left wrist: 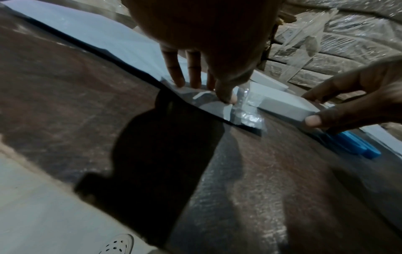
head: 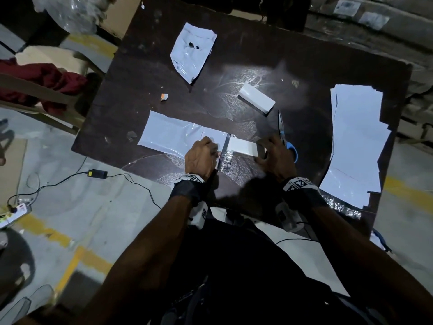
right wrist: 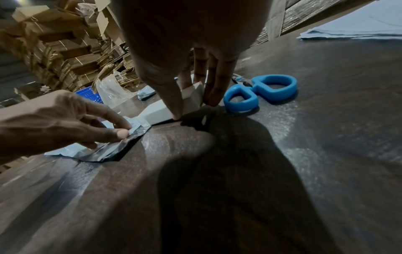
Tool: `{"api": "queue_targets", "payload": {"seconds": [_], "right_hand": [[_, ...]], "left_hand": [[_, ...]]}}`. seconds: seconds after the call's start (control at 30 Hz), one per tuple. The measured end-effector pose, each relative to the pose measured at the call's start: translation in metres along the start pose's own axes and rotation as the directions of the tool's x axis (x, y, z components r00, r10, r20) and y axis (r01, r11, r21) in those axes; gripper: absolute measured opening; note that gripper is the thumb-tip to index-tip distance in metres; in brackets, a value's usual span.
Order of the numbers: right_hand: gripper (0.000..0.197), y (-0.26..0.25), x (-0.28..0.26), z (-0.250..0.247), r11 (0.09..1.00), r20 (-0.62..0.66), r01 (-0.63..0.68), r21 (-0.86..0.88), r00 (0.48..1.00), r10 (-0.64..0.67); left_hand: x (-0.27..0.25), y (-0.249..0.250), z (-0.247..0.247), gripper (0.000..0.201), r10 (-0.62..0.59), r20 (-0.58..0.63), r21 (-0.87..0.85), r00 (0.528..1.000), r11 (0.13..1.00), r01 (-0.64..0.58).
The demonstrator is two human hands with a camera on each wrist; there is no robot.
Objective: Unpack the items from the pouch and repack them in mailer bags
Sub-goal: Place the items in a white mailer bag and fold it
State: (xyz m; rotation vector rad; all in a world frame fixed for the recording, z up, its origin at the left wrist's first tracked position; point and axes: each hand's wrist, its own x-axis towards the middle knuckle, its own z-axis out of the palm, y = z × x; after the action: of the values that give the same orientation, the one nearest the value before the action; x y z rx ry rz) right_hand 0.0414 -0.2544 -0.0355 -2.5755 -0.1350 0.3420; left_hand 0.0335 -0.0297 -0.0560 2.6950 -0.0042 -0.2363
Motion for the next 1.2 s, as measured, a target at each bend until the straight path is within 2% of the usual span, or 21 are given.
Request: {"api": "queue_targets", "payload": {"seconds": [0.23,0.5,0.6,0.73,0.9,1.03,1.1,1.13,1.2], "right_hand": [[0.046,-0.004,-0.001,-0.001,0.999,0.012,0.008,0.035,1.0,-0.008],[0.038,0.004,0.006,-0.001,0.999,-0.004,0.023,0.035,1.0,-0.023],[0.042,0.0,0.009,-0.003,0.999,0.04,0.035,0.026,0.999,-0.036],[0.045,-0.009,0.014,0.0,0.999,0.103,0.038,0.021,0.994,-0.04],[0.044,-0.024,0.015,0.009,0.995,0.053,0.082,0.063,0.995,-0.085],[0.051,-0.03,0.018,0.029,0.993,-0.052,-0.069,0.093,0.996,0.074],[0.06,-0.03,0.02,0.036,0.978,-0.074,-0.149,0.145,0.984,0.161],[0.057,-0.032,0.02,0.037,0.968,-0.066,-0.186,0.17,0.978,0.2],[0.035,-0.04,0.02,0.035,0.937,-0.021,-0.274,0.216,0.958,0.285]], "left_hand": [[-0.001,0.002,0.0,0.013,-0.022,-0.052,-0.019,0.998,1.0,0.021],[-0.009,-0.004,-0.001,0.017,-0.091,-0.095,-0.26,0.991,0.964,0.064],[-0.009,-0.004,-0.004,0.018,-0.123,-0.122,-0.33,0.985,0.941,0.076],[-0.009,-0.002,-0.007,0.017,-0.087,-0.118,-0.343,0.989,0.938,0.042],[-0.01,0.001,-0.01,0.017,-0.032,-0.069,-0.312,0.997,0.95,0.009],[-0.012,0.002,-0.016,0.02,-0.022,-0.111,-0.293,0.994,0.956,-0.012],[-0.011,-0.004,-0.022,0.029,0.033,-0.147,-0.203,0.989,0.977,-0.062],[-0.009,-0.01,-0.024,0.037,0.067,-0.123,-0.131,0.99,0.988,-0.083],[-0.002,-0.026,-0.028,0.059,0.07,0.05,0.012,0.996,0.997,-0.07]]}}
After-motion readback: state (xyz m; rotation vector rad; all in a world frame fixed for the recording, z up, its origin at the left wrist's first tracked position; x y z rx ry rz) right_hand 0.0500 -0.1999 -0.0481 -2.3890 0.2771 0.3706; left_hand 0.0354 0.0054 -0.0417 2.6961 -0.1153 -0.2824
